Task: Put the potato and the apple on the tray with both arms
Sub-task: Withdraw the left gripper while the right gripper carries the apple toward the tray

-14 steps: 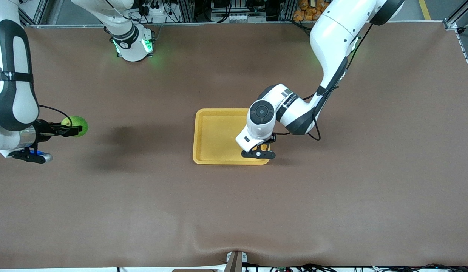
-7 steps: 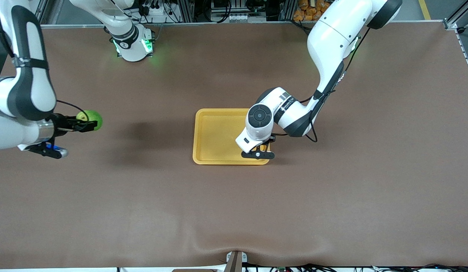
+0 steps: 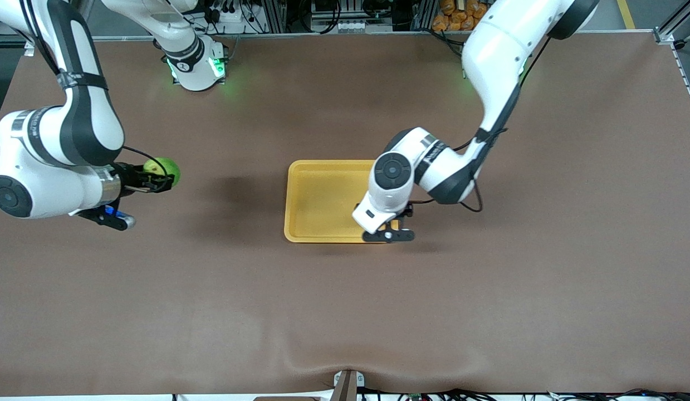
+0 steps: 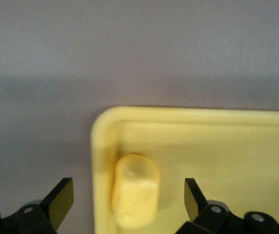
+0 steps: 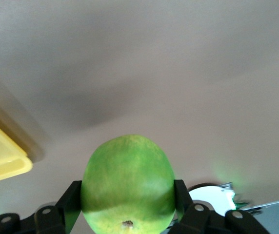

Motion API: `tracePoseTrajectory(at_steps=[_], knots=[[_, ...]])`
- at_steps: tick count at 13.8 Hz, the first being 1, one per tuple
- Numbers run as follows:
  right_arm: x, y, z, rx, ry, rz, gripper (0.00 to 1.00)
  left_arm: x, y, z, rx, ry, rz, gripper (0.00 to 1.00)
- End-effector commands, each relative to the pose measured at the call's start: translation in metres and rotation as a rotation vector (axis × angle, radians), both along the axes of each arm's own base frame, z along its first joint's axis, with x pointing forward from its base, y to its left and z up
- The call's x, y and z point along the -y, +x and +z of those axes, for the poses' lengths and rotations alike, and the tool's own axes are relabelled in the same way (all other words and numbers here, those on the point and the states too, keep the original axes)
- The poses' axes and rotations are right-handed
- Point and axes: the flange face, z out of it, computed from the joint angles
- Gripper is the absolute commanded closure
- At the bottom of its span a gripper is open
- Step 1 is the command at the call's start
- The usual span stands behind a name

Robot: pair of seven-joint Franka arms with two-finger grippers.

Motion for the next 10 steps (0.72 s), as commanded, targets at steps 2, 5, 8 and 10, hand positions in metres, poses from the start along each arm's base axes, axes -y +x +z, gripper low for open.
tracePoseTrajectory(at_steps=[2,5,8,10], knots=[[-0.045,-0.005,0.006,0.028,-0.028,-0.071,1.0,-0.052,0.01,0.104,0.048,0.031,0.066,0.0],[-0.075,-0.005,0.001,0.042,-0.021,-0.126,1.0,-0.105,0.019,0.162,0.07,0.045,0.144,0.0],[-0.1,-0.007,-0.006,0.061,-0.006,-0.161,1.0,-0.153,0.018,0.211,0.074,0.068,0.195,0.0],[-0.125,-0.008,-0.012,0.08,-0.027,-0.182,1.0,-0.178,0.016,0.234,0.078,0.076,0.179,0.0]])
